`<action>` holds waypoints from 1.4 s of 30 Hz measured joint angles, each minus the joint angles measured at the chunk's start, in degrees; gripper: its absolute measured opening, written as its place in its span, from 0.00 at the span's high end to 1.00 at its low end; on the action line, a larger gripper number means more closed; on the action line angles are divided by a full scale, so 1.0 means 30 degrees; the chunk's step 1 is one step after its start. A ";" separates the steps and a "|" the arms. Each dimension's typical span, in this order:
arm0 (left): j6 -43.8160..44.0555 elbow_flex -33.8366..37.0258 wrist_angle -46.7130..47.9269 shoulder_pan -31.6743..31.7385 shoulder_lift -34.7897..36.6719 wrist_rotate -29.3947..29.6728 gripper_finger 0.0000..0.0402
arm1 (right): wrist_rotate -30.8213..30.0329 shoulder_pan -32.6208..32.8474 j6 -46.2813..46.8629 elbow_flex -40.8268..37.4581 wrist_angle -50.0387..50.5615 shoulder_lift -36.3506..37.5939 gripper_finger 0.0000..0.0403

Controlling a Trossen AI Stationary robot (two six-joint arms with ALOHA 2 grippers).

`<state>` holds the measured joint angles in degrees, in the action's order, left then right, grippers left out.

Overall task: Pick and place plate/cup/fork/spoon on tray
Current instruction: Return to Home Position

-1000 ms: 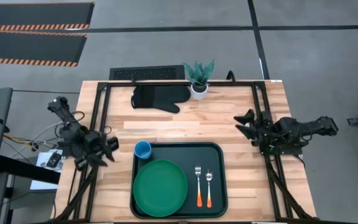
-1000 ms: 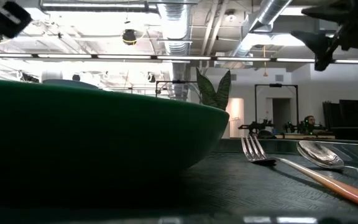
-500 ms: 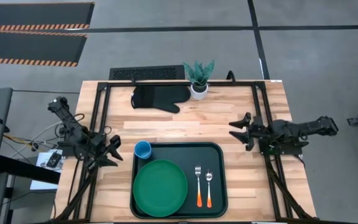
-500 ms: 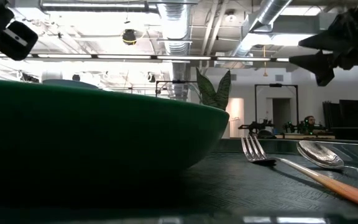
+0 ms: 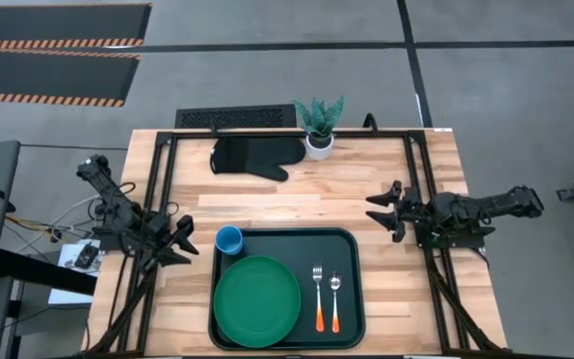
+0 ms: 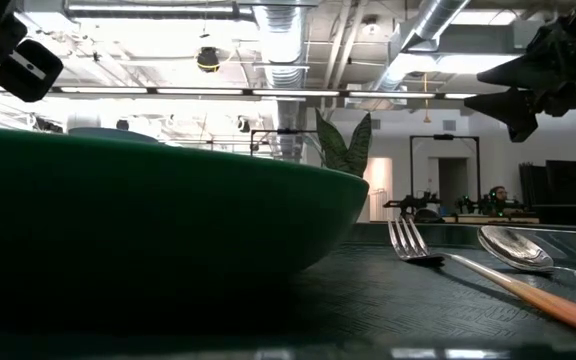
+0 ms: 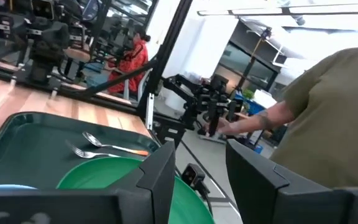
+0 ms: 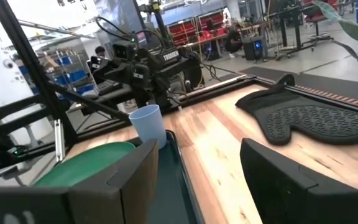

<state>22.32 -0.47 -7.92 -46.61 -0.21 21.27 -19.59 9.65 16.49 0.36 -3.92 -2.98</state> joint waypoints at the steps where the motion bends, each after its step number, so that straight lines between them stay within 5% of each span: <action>1: -0.0060 0.0000 0.0053 0.0000 0.0000 -0.0106 0.68 | 0.0000 0.0000 0.0000 0.0000 0.0013 0.0000 0.37; 7: -0.1239 0.0015 0.0473 0.0000 0.0000 -0.2383 0.68 | 0.0000 0.0000 0.0146 -0.0007 0.0021 0.0000 0.37; 12: -0.2592 0.0015 0.1907 -0.0015 -0.0036 -0.8985 0.68 | 0.0000 0.0000 0.0197 -0.0015 0.0028 0.0000 0.37; 16: -0.4523 0.0022 0.1304 -0.0066 -0.0122 -1.1185 0.68 | 0.0017 0.0000 0.0191 -0.0022 0.0044 -0.0005 0.37; 42: -0.3729 0.0029 0.2002 -0.0051 -0.0132 -0.6818 0.68 | 0.0015 0.0000 0.0175 -0.0036 0.0051 0.0000 0.37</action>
